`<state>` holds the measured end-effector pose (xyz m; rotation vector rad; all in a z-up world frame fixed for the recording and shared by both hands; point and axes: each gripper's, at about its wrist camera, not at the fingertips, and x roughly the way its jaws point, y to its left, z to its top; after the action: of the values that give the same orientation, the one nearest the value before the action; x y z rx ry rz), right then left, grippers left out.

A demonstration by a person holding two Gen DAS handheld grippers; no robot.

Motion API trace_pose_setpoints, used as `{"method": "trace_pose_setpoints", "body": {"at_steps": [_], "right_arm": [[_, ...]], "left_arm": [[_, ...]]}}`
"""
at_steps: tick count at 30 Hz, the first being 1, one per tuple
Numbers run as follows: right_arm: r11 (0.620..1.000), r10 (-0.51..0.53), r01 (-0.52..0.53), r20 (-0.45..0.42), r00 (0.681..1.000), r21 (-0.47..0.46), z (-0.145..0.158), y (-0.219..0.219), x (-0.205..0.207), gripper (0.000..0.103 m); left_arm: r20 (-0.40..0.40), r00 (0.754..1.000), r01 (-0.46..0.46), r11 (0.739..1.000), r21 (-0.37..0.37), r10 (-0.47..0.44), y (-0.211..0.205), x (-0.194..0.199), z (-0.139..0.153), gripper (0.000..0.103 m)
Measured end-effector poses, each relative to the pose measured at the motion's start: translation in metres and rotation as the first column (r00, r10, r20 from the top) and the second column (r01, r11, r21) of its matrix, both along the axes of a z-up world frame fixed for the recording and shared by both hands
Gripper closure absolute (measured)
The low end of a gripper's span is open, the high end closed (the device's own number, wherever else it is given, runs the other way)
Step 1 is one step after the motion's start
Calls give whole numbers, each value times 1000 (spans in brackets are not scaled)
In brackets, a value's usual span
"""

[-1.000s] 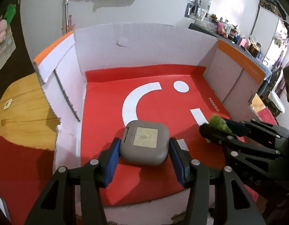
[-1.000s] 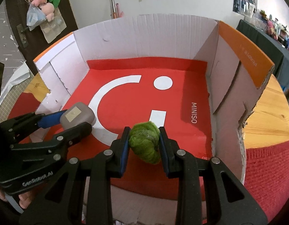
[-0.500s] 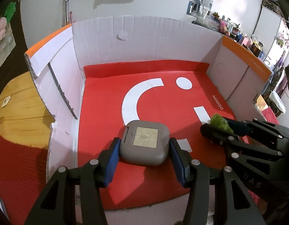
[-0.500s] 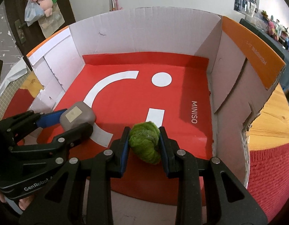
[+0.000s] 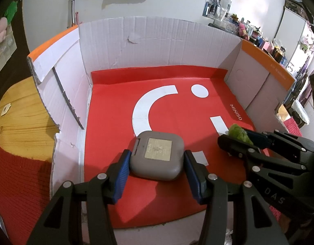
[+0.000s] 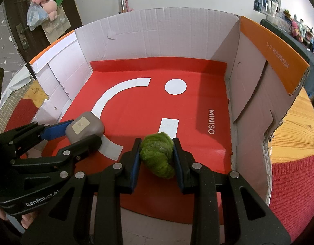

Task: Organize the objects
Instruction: 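Carry the grey case with left tool while right tool carries the plush into the box, then open right tool to drop the plush while left tool releases the grey case in the box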

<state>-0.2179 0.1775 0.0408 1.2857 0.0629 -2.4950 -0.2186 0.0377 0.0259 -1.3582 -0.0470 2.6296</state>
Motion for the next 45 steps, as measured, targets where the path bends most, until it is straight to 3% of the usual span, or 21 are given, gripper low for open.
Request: {"method": "trace_pose_setpoints", "body": {"at_steps": [20, 24, 35, 45], "right_arm": [[1000, 2, -2, -4, 1000, -7, 0, 0, 2, 73], [1000, 1, -1, -18, 1000, -2, 1, -1, 4, 60], [1000, -1, 0, -29, 1000, -20, 5, -1, 10, 59], [1000, -4, 3, -65, 998, -21, 16, 1, 24, 48]], "left_arm": [[-11, 1000, -6, 1000, 0, 6, -2, 3, 4, 46], [-24, 1000, -15, 1000, -5, 15, -4, 5, 8, 44], [-36, 999, -14, 1000, -19, 13, -3, 11, 11, 43], [-65, 998, -28, 999, -23, 26, -7, 26, 21, 36]]}}
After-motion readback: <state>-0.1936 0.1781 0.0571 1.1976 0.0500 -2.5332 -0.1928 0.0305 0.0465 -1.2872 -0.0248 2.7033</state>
